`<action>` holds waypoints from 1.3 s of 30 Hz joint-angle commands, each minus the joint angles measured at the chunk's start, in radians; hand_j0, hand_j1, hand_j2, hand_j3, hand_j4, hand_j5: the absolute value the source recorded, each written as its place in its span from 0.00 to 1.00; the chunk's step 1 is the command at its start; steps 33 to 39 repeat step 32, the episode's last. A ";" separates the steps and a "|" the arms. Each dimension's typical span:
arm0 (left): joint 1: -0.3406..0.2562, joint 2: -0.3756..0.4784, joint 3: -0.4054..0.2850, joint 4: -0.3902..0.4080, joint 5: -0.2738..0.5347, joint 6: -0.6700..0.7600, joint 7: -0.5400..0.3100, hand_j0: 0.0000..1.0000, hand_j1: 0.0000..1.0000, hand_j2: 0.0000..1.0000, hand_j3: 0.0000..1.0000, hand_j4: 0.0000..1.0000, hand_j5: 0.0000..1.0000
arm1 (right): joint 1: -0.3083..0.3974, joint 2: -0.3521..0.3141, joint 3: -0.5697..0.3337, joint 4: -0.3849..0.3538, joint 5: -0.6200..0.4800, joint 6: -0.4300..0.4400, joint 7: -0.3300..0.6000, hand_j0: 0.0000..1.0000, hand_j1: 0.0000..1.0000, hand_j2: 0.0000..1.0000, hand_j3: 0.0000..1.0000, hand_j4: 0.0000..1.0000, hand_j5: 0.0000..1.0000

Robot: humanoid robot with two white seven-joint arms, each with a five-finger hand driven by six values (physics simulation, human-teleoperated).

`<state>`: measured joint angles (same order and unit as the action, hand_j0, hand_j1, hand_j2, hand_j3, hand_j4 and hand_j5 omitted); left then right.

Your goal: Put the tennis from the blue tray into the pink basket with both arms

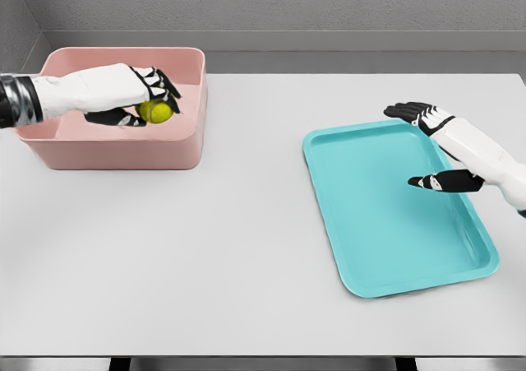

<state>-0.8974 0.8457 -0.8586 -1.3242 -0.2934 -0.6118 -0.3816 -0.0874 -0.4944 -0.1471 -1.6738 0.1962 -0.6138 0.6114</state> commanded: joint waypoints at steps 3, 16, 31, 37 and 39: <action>-0.008 0.000 0.027 0.109 0.010 0.001 -0.005 0.52 0.52 0.52 0.52 0.52 0.52 | 0.000 -0.001 0.000 -0.001 -0.009 0.003 -0.001 1.00 1.00 1.00 1.00 1.00 1.00; -0.041 -0.028 0.027 0.180 0.013 0.001 0.003 1.00 1.00 1.00 1.00 1.00 1.00 | -0.002 0.002 0.000 -0.001 -0.007 0.003 -0.001 1.00 1.00 1.00 1.00 1.00 1.00; 0.005 0.107 0.055 0.151 0.097 0.001 0.003 1.00 1.00 1.00 1.00 1.00 1.00 | -0.002 0.002 0.000 -0.003 -0.009 0.003 -0.001 1.00 1.00 1.00 1.00 1.00 1.00; 0.008 0.107 0.055 0.155 0.097 0.001 0.003 1.00 1.00 1.00 1.00 1.00 1.00 | -0.002 0.002 0.000 -0.003 -0.009 0.003 -0.001 1.00 1.00 1.00 1.00 1.00 1.00; 0.008 0.107 0.055 0.155 0.097 0.001 0.003 1.00 1.00 1.00 1.00 1.00 1.00 | -0.002 0.002 0.000 -0.003 -0.009 0.003 -0.001 1.00 1.00 1.00 1.00 1.00 1.00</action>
